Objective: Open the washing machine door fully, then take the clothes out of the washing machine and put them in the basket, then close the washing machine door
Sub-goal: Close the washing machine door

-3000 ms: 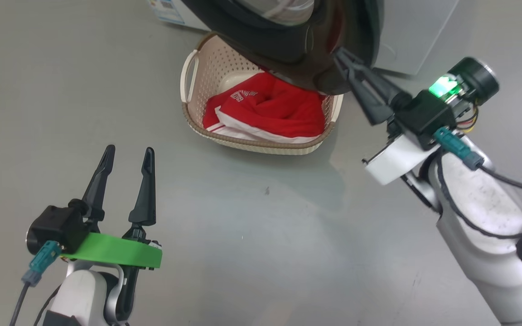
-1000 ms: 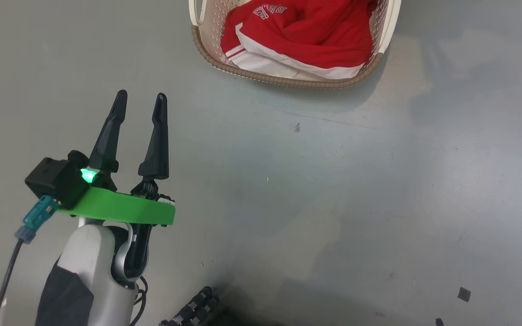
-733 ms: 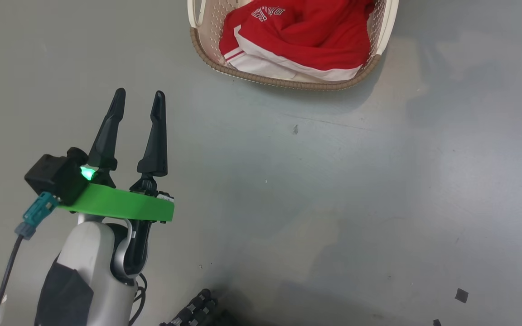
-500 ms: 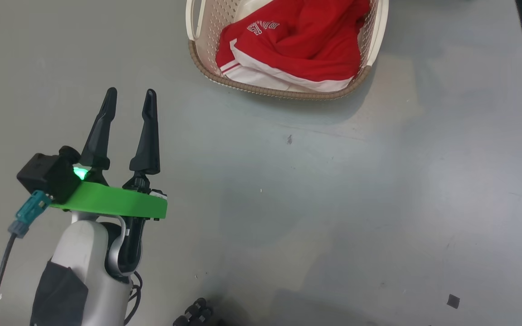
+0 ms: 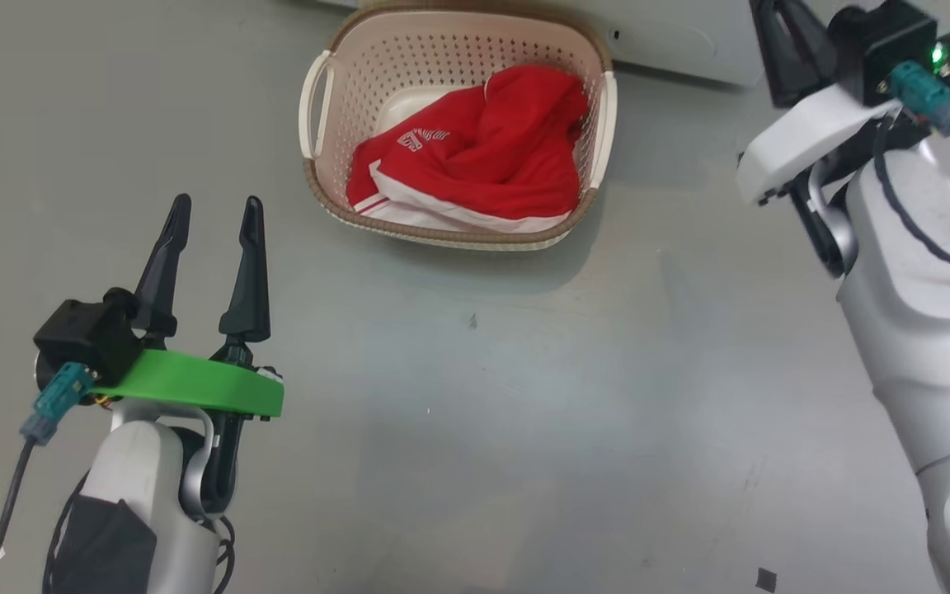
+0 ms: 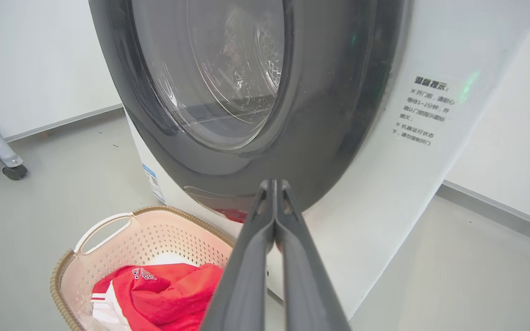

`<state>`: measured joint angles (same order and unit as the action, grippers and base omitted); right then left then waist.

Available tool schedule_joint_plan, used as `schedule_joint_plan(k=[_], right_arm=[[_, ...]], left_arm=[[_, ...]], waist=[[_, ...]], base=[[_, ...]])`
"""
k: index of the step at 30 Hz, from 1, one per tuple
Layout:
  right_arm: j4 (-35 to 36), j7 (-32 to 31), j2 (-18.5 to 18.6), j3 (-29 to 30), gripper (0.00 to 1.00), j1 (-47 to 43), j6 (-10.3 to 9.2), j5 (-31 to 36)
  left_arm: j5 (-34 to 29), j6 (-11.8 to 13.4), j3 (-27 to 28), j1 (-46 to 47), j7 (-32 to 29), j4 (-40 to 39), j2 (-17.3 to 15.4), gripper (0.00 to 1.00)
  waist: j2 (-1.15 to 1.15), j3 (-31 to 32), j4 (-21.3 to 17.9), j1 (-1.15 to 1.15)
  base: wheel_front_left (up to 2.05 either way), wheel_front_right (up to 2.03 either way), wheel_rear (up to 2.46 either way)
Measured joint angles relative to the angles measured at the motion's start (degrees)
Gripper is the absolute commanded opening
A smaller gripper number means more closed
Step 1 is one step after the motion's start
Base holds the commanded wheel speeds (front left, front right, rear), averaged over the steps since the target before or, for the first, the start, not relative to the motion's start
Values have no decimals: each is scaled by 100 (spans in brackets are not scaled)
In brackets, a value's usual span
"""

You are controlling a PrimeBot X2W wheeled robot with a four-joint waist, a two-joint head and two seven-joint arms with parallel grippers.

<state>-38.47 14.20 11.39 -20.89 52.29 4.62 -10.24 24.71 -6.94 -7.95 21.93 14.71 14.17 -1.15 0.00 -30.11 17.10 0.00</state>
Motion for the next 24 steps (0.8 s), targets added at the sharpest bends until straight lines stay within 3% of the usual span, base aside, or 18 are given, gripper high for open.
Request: schedule_joint_plan(k=[6, 16, 24], right_arm=[[51, 31, -231, 60, 0, -764, -4, -149], [736, 31, -364, 260, 0, -1711, -83, -303], [1276, 31, -444, 500, 0, -2443, -276, -387]], left_arm=[[-225, 0, 169, -251, 0, 69, -116, 100], [-333, 0, 246, -623, 0, 203, -149, 100], [-413, 0, 258, -823, -1, 268, -149, 100]], waist=[[0, 487, -405, 0], [0, 1132, -1052, 0], [0, 1590, -1477, 0]], base=[[0, 0, 0], [0, 0, 0], [0, 0, 0]])
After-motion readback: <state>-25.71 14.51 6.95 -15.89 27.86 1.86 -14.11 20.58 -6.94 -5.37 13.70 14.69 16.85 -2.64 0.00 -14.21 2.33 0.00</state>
